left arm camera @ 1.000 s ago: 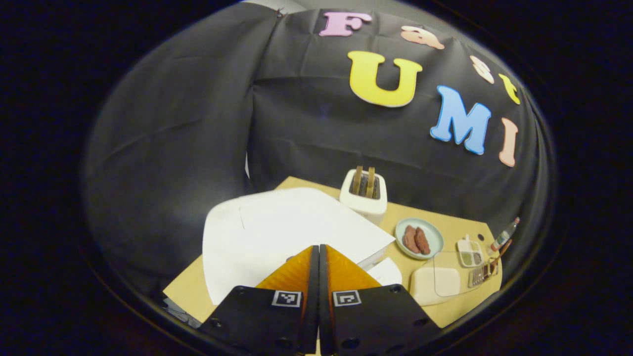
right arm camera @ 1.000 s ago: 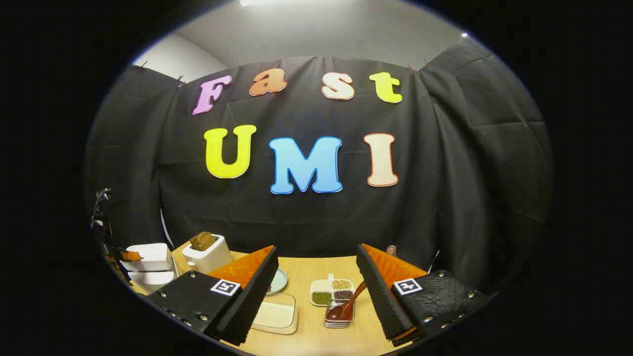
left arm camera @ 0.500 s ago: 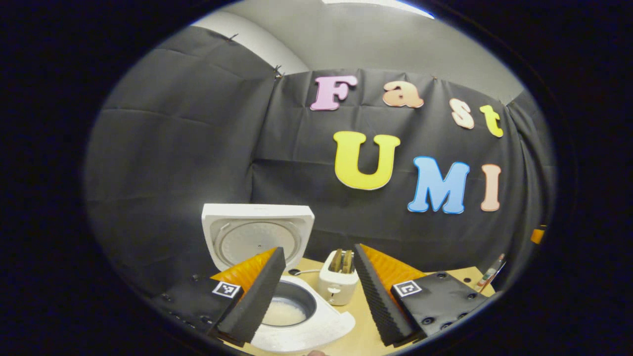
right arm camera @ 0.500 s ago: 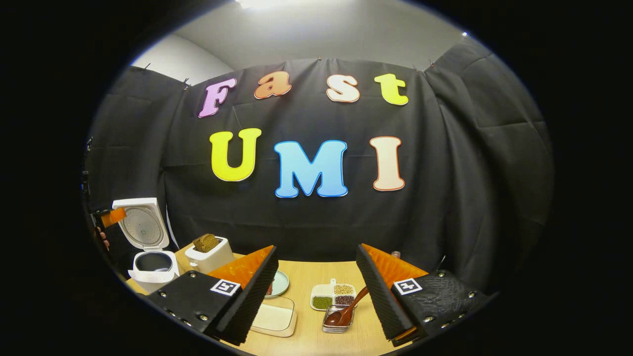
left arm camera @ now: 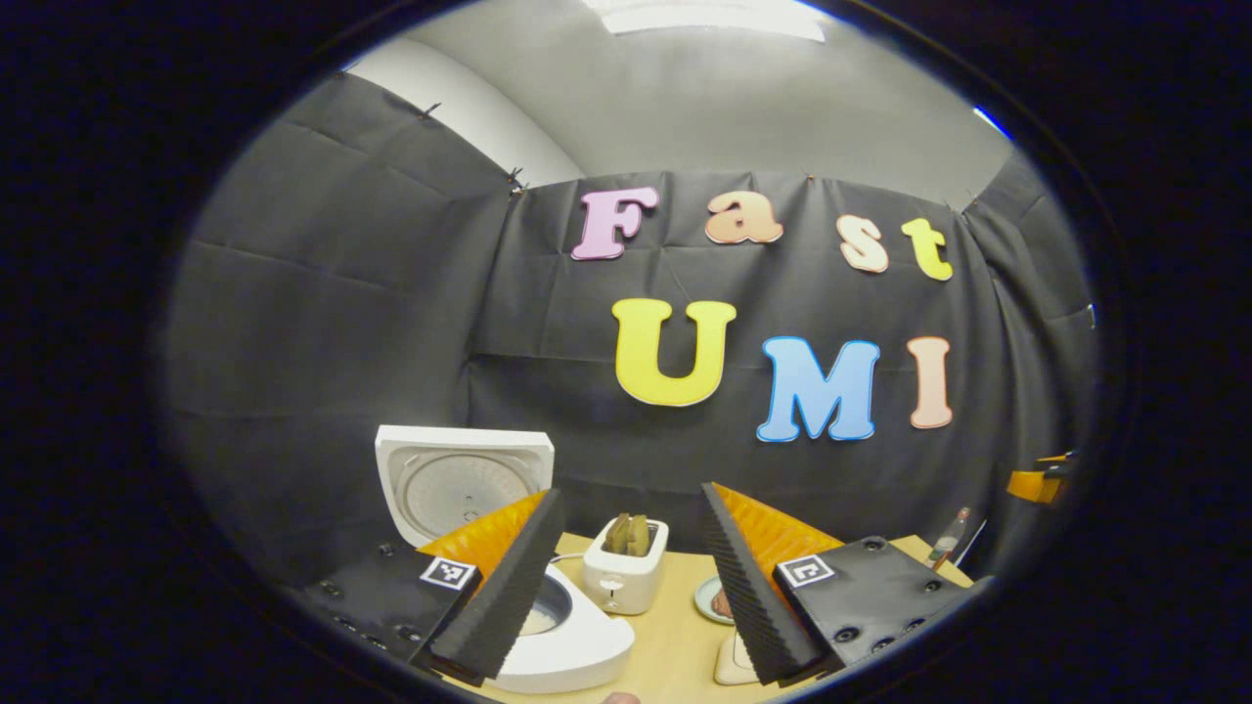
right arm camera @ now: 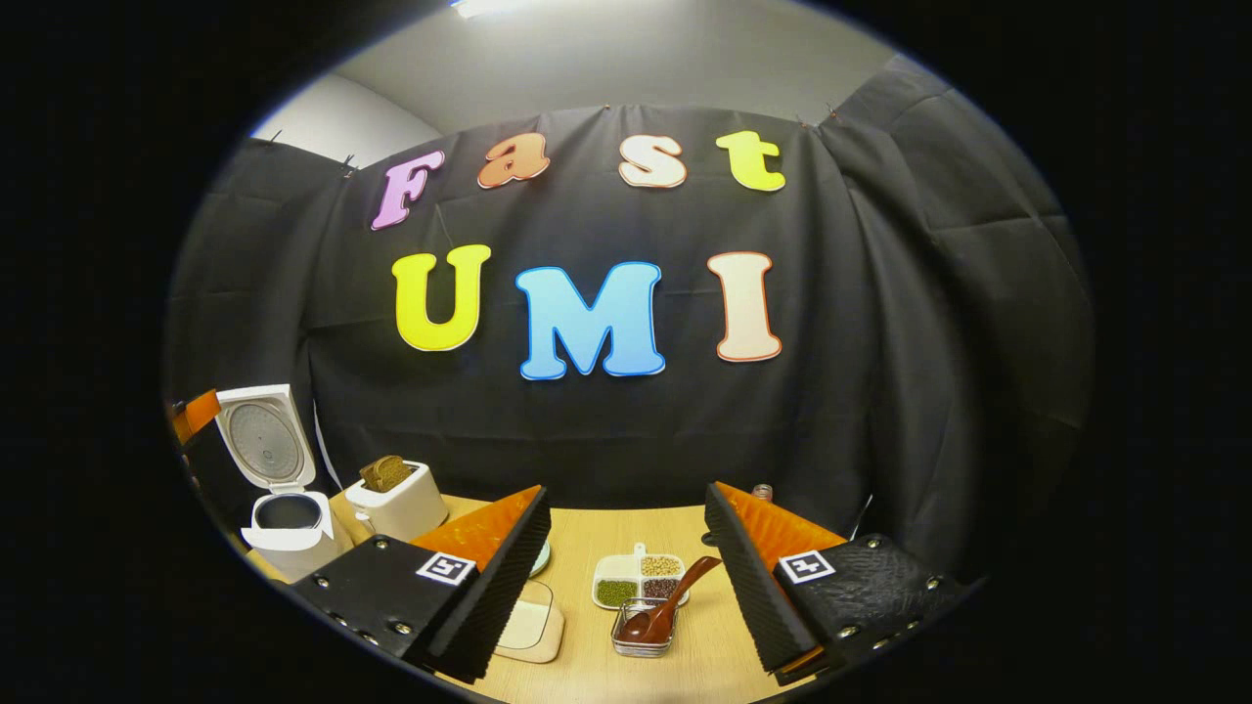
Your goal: Close the left gripper, press the button to open the rice cooker; take a wooden spoon from the chopstick holder with the right hand, scoop a spoonful of rice and pour it into the rice cooker, then put the wooden spoon back into the chopstick holder.
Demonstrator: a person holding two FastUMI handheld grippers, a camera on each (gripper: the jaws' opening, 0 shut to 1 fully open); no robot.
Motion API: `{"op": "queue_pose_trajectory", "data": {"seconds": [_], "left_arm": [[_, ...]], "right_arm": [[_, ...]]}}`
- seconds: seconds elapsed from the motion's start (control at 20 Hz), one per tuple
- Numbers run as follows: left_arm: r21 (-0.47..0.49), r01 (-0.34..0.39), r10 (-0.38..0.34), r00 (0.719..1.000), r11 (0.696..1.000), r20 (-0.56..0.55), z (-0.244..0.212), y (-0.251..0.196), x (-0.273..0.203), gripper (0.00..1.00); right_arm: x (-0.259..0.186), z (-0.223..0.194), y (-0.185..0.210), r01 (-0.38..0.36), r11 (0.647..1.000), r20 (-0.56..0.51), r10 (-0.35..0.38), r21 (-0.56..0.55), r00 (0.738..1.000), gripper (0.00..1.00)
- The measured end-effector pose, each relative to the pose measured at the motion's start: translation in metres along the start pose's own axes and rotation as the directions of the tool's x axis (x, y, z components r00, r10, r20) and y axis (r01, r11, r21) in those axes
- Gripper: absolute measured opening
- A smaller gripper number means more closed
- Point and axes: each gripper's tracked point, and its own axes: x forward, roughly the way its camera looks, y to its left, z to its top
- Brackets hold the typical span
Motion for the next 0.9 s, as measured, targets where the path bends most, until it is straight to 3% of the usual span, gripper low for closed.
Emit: {"op": "queue_pose_trajectory", "data": {"seconds": [0.3,0.75,0.9], "left_arm": [[0.036,0.048,-0.048,0.999,0.998,0.000,-0.002,-0.039,-0.014,0.96],[0.089,0.061,-0.057,0.998,0.994,-0.040,-0.017,-0.057,-0.025,0.96],[0.096,0.070,-0.065,0.997,0.993,-0.052,-0.020,-0.063,-0.025,0.96]], "right_arm": [[0.017,-0.019,-0.020,0.007,1.000,-0.039,-0.007,0.004,0.999,0.98],[0.047,-0.064,-0.044,0.009,0.997,-0.131,0.001,0.071,0.991,0.98],[0.064,-0.092,-0.051,0.012,0.997,-0.188,0.003,0.077,0.982,0.92]]}}
